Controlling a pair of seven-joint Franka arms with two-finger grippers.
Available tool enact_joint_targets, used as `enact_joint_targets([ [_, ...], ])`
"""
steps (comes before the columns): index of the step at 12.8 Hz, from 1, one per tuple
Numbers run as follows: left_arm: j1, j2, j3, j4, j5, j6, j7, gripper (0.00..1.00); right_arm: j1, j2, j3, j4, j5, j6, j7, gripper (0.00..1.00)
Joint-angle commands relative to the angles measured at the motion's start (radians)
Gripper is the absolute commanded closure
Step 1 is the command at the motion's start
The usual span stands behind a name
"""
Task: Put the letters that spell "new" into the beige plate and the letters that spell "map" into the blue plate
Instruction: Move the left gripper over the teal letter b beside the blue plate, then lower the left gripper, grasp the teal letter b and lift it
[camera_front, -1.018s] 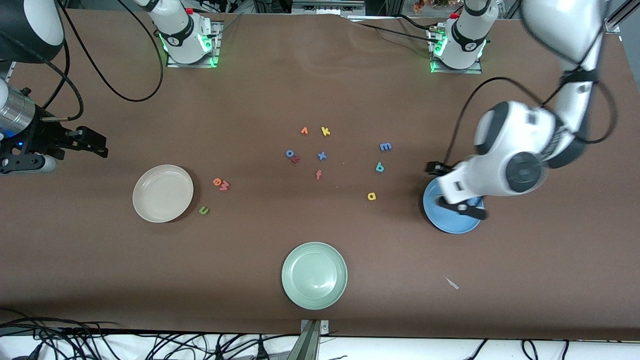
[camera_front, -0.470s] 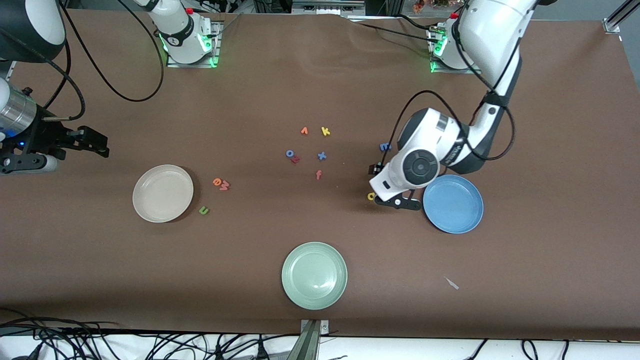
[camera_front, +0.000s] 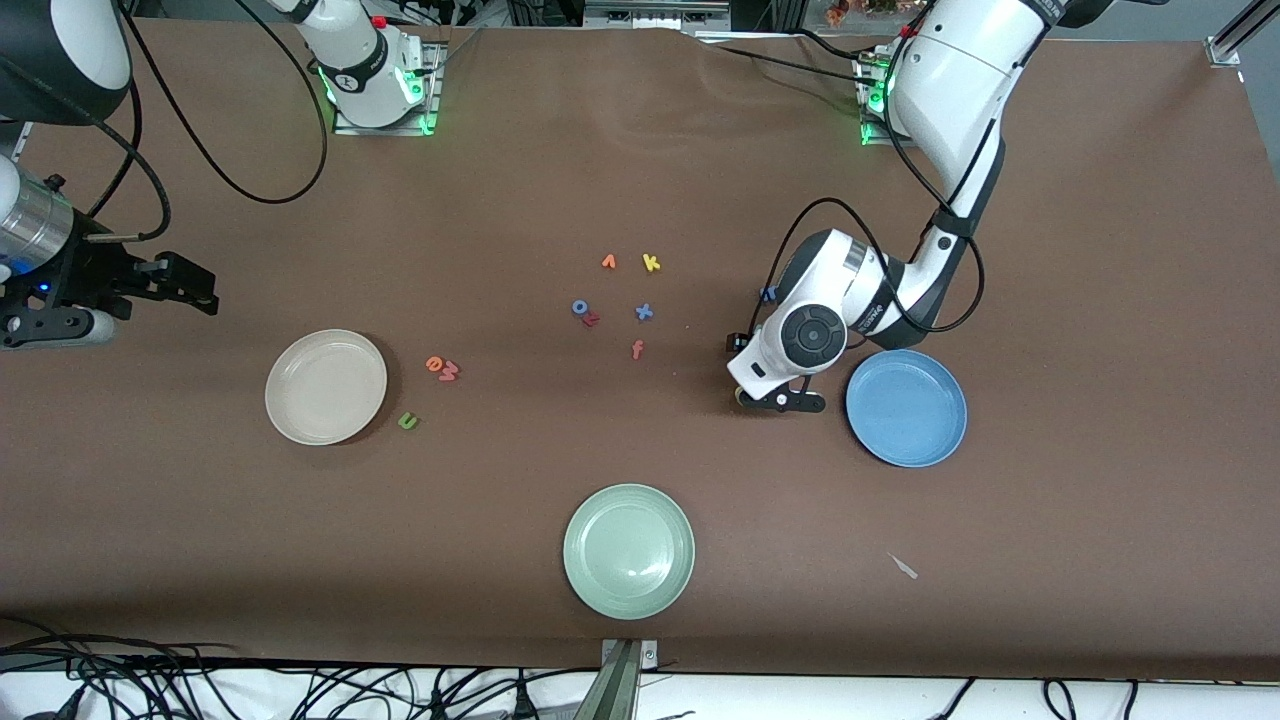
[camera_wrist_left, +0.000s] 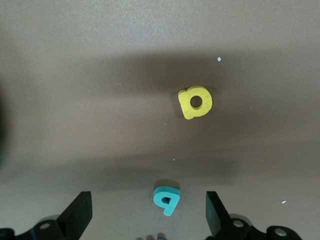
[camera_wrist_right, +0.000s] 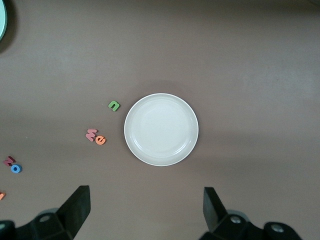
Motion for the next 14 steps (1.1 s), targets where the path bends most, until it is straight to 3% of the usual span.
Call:
enact_joint_targets([
  [1, 0.006, -0.023, 0.002, -0.014, -0.003, 0.010, -0.001, 0.00, 0.005, 0.004, 0.002, 0.020, 0.000, -0.009, 0.013, 0.00],
  [6, 0.006, -0.023, 0.002, -0.014, -0.001, 0.010, 0.002, 0.00, 0.007, 0.004, 0.004, 0.020, 0.000, -0.009, 0.013, 0.00],
  [11, -0.001, -0.012, 0.002, -0.015, -0.001, 0.021, 0.005, 0.21, 0.022, 0.004, 0.004, 0.022, -0.005, -0.009, 0.013, 0.00],
  [14, -0.009, -0.002, 0.002, -0.019, -0.001, 0.031, 0.003, 0.20, 0.023, 0.004, 0.004, 0.022, -0.005, 0.006, 0.013, 0.00],
])
